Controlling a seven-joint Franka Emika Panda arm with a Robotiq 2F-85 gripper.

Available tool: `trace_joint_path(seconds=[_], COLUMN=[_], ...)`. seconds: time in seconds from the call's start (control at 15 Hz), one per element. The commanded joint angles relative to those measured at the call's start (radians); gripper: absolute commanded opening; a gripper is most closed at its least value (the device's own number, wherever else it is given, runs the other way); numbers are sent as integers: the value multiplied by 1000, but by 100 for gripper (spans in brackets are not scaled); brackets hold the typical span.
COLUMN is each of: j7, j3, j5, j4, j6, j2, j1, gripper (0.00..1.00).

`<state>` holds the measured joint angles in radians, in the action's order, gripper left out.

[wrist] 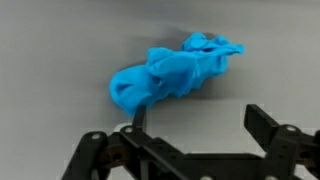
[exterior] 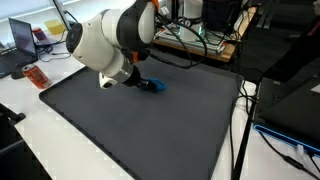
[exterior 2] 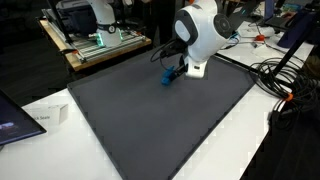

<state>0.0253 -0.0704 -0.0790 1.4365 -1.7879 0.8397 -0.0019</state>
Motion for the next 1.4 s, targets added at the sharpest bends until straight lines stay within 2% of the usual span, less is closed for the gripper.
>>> trace_joint_path(seconds=[0.0, 1.0, 1.07, 1.13, 1.33], j7=[-10, 106, 121, 79, 81], j3=[-3, -25, -14, -8, -8], j5=[-83, -375, -354, -329, -329], j4=[130, 538, 568, 462, 469], j6=[-91, -483, -525, -456, -466], j2=[-75, -301, -319, -250, -255], j1=[-33, -133, -122, -111, -110], gripper=[100, 100, 100, 100, 100])
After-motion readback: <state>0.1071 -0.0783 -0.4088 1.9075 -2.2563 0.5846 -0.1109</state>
